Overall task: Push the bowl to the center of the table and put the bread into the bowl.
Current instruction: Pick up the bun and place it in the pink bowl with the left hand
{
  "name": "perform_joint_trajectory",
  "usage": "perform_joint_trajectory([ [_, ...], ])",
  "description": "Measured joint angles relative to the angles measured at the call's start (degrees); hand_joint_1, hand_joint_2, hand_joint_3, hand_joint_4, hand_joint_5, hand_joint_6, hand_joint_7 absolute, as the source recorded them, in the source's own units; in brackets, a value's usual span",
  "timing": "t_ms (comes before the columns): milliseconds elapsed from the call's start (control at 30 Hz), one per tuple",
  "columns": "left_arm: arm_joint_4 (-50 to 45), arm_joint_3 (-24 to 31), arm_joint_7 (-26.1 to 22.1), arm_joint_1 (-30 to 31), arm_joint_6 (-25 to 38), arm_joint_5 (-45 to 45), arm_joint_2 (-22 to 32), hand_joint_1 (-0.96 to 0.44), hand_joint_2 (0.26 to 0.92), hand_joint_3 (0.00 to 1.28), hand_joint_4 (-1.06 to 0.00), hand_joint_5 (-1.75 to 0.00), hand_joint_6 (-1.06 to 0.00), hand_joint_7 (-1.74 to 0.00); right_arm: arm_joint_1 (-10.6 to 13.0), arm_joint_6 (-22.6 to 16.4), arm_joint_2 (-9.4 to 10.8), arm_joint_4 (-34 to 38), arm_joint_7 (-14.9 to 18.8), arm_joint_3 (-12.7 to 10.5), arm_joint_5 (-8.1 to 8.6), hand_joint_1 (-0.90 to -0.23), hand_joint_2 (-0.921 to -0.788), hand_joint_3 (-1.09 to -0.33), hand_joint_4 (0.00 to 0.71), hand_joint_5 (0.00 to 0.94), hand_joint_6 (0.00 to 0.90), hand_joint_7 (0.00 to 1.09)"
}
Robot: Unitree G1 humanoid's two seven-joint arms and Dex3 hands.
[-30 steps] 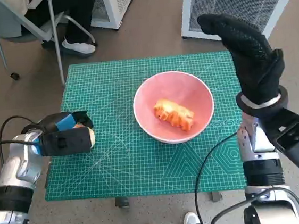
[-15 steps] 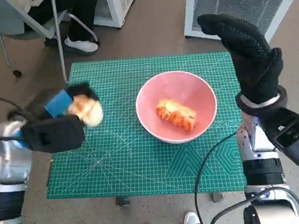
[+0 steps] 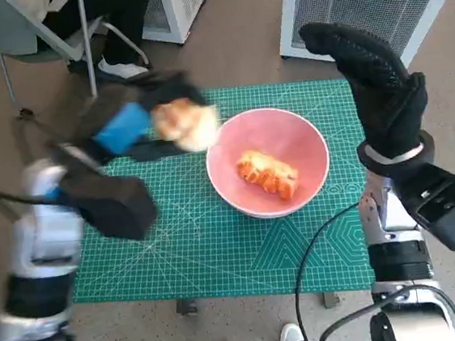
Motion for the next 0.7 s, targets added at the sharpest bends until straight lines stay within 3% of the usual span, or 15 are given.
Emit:
perform_joint_trajectory([
  [100, 2.15, -1.92, 0.03, -1.22, -1.15, 0.2, -2.09, 0.0, 0.921, 0.11, -0.65, -1.19, -0.57, -1.24, -0.01, -0.09, 0.01, 0.03, 0.05, 0.01, 0.0, -0.554, -0.921, -0.806, 0.003, 0.473, -0.001, 0.54],
  [200, 2.81, -3.98, -2.03, -2.35, 0.7, 0.88, -3.49, 0.0, 0.921, 0.22, -0.52, -1.32, -0.45, -1.37, 0.01, -0.13, -0.07, -0.2, 0.04, 0.0, -0.01, -0.55, -0.921, -0.812, 0.001, 0.474, -0.001, 0.54],
  [233, 2.81, -4.86, -3.29, -2.79, 1.97, 1.4, -3.79, -0.02, 0.888, 0.21, -0.45, -0.96, -0.38, -1.09, 0.01, -0.14, -0.08, -0.33, 0.04, 0.0, -0.02, -0.549, -0.921, -0.813, 0.0, 0.474, -0.001, 0.54],
  [267, 2.77, -5.47, -4.56, -3.17, 3.15, 1.51, -4.0, -0.02, 0.883, 0.2, -0.44, -0.79, -0.39, -0.95, 0.01, -0.15, -0.08, -0.42, 0.04, 0.01, -0.02, -0.548, -0.921, -0.814, 0.0, 0.474, -0.001, 0.54],
  [300, 2.76, -6.03, -6.16, -3.53, 4.64, 1.51, -4.16, -0.04, 0.881, 0.15, -0.43, -0.51, -0.39, -0.69, 0.01, -0.16, -0.09, -0.49, 0.04, 0.01, -0.02, -0.548, -0.921, -0.814, 0.0, 0.475, -0.001, 0.54],
  [367, 2.79, -7.0, -9.47, -4.37, 7.68, 1.49, -4.4, -0.09, 0.88, 0.09, -0.31, -0.21, -0.36, -0.35, 0.03, -0.19, -0.15, -0.6, 0.04, 0.01, -0.04, -0.547, -0.921, -0.816, -0.001, 0.474, -0.001, 0.54],
  [467, 2.81, -8.2, -14.17, -5.38, 11.54, 1.46, -4.49, -0.18, 0.882, 0.05, -0.19, -0.07, -0.31, -0.15, 0.12, -0.21, -0.2, -1.0, 0.03, 0.02, -0.08, -0.544, -0.921, -0.822, -0.001, 0.472, -0.001, 0.54],
  [700, 2.4, -9.16, -18.61, -6.18, 15.51, 1.5, -4.48, -0.3, 0.89, 0.02, -0.1, -0.01, -0.27, -0.04, 0.4, -0.27, -0.35, -1.8, -0.22, 0.01, -0.32, -0.538, -0.921, -0.83, -0.001, 0.469, -0.001, 0.54],
])
